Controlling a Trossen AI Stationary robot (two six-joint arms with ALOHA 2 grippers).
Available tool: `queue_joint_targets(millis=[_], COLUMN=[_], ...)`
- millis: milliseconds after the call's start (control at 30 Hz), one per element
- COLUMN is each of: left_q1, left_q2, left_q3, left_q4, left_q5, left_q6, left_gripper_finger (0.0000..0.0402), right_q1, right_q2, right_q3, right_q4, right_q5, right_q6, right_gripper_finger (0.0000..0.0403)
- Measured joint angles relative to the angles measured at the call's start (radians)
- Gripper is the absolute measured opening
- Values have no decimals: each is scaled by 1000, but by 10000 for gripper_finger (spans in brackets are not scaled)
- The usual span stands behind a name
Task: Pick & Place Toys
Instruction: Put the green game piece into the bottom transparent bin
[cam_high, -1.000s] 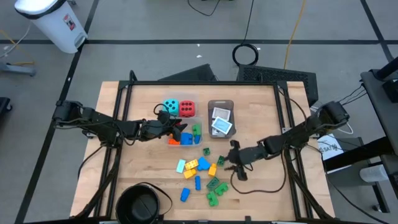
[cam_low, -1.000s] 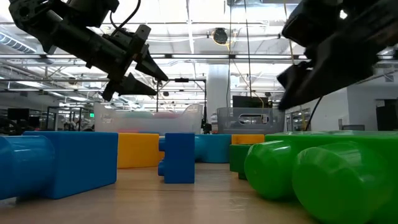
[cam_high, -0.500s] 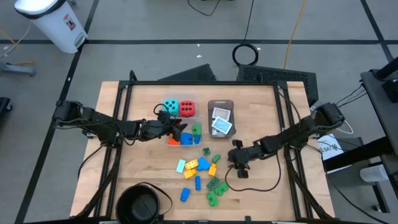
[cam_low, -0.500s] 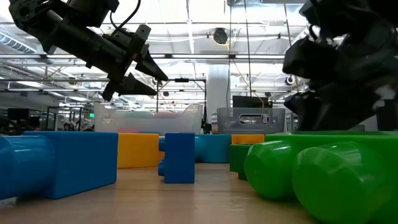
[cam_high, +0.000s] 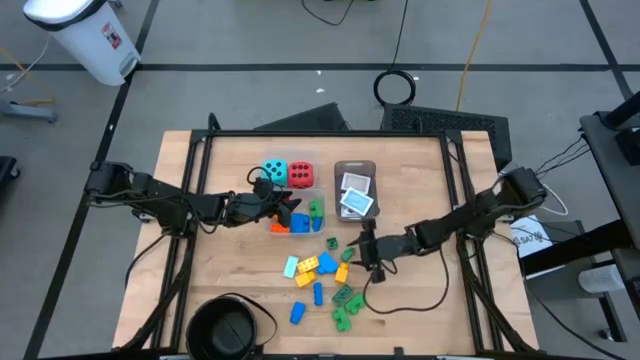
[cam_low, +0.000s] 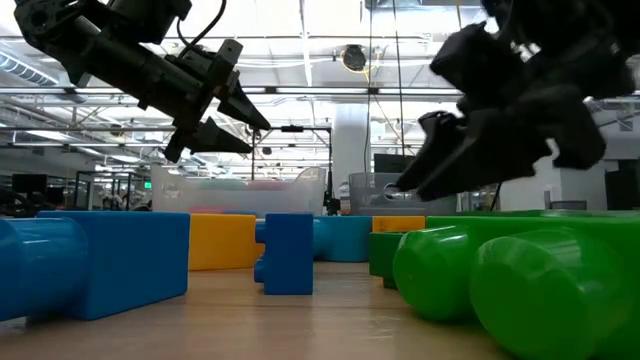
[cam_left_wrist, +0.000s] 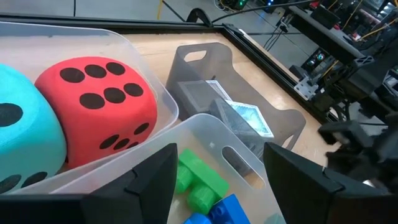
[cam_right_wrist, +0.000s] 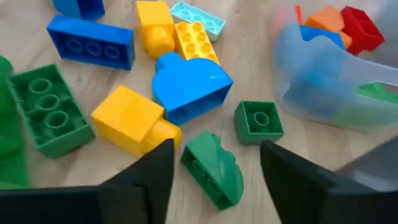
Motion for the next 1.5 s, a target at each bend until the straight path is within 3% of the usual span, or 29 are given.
queue_joint_targets(millis=[133,300,533,800,900,1233,1367,1500], left_q1=[0,0,0,1,1,13,-7,-49], left_q2=[0,0,0,0,0,0,0,0], left_q3=[0,0,0,0,1,1,1,1], left_q4=[0,0,0,27,39,51,99,218], left_q5=[0,0,0,-3,-3,29,74,148], left_q6=[0,0,4,6,7,5,22,145], left_gripper_finger=[244,244,244,244,244,244,244,244], right_q1=[-20,-40,-41,-50,-52,-20,9,18], right_q2=[73,130,119,114,69,-225,-267,-268], right_q3=[-1,-1,-1,0,-1,-1,0,-1], right_q4=[46,69,62,63,11,-85,-83,-76], right_q5=[-1,-25,-139,-131,-131,-44,12,58], right_q6=[-26,-50,-45,-47,-45,46,39,39], right_gripper_finger=[243,226,160,64,31,28,30,33])
